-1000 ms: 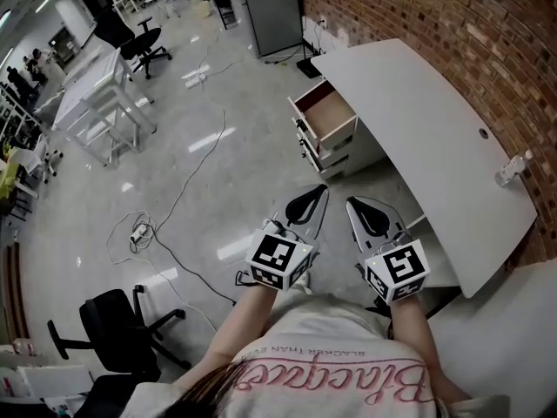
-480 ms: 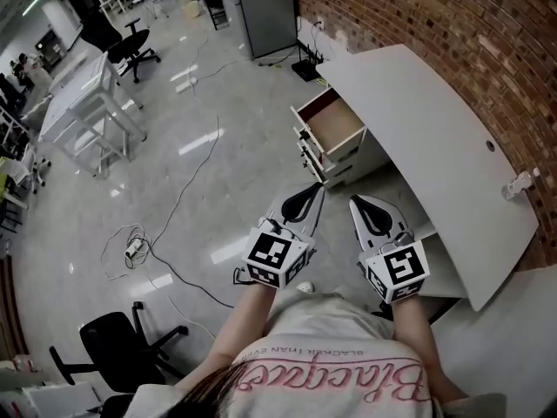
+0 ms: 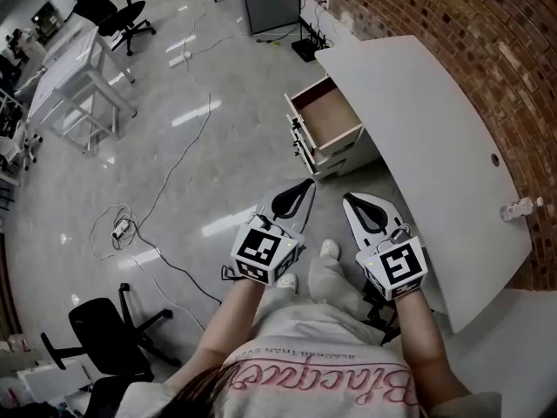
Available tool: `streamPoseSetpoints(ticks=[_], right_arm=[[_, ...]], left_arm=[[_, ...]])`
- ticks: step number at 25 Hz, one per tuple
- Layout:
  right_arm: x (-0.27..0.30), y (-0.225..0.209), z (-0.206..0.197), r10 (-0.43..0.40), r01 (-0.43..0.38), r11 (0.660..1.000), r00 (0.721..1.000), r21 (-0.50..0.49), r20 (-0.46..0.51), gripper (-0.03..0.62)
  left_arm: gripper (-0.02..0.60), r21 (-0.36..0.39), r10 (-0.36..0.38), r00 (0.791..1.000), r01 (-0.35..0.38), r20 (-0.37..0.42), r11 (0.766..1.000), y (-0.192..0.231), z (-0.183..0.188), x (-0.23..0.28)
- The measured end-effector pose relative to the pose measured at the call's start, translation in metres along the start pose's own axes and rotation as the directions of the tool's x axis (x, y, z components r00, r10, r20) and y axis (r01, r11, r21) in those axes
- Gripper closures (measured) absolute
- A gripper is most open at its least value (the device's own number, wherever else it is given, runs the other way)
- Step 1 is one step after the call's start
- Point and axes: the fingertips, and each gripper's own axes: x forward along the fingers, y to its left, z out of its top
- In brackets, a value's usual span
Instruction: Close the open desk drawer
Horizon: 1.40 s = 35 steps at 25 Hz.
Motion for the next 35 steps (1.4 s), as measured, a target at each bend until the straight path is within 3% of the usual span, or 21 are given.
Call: streamPoseSetpoints(ticks=[11, 21, 26, 35], right_arm=[[0.02, -0.088, -0.038, 0.185, -0.19, 0.977, 0.981, -0.098, -0.052, 0.582], [0.061, -0.131, -0.068, 0.284, -0.287, 0.956, 0.957, -0.054, -0.057, 0.582], [0.094, -0.137, -0.083, 0.303, -0.305, 0.952, 0.951, -0.035, -0.062, 0.582], [0.154, -0.155, -0.108, 0.27, -0.268, 0.961, 0.963, 0.061, -0.02, 0.582]], left_arm=[[0.574, 0.022, 0.089, 0.996, -0.089, -0.027, 0.996, 0.002, 0.0, 0.102], [0.574, 0.006, 0.15, 0.986, -0.15, -0.07, 0.989, 0.021, -0.034, 0.15], [0.574, 0.002, 0.162, 0.983, -0.163, -0.08, 0.987, 0.046, -0.051, 0.168], [0.574, -0.026, 0.192, 0.978, -0.195, -0.079, 0.98, 0.11, -0.091, 0.195]])
